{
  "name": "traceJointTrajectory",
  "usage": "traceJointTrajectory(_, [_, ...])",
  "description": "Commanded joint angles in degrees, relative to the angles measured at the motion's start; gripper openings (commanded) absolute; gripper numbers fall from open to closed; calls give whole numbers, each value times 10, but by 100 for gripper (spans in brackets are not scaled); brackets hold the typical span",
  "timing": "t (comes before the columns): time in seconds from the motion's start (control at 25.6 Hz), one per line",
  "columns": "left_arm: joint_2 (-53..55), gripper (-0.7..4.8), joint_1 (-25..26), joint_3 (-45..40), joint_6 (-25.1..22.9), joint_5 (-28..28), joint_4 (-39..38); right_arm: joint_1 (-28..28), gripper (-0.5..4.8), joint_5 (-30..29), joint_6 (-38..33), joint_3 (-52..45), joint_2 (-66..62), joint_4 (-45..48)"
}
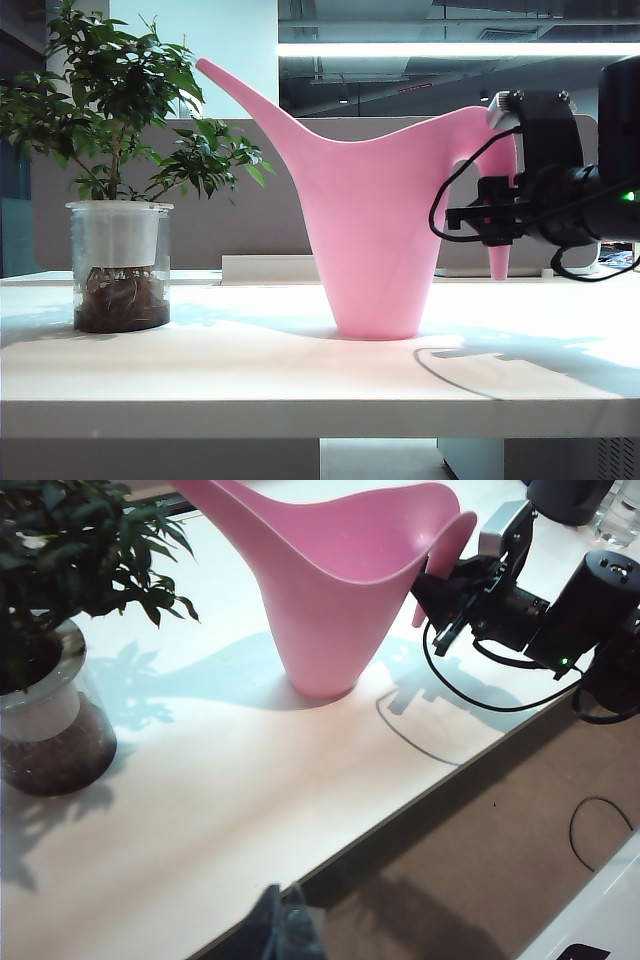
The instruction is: Pick up the watering can from the table, water the potted plant, and put the can back.
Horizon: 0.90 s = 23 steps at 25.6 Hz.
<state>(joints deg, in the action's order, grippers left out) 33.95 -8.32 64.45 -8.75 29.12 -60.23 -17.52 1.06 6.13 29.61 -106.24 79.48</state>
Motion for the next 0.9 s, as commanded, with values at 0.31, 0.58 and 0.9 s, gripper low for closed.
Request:
traceJointTrajectory(0.31, [0, 3, -1, 2, 2, 3, 7, 1, 178, 2, 19, 3, 18, 9])
traceJointTrajectory(0.58, [0, 3, -1, 2, 2, 3, 7, 1, 274, 2, 19, 2, 19, 3])
traceJointTrajectory(0.9, [0, 3, -1, 2, 2, 2, 7, 0, 339, 3, 18, -62, 41, 10])
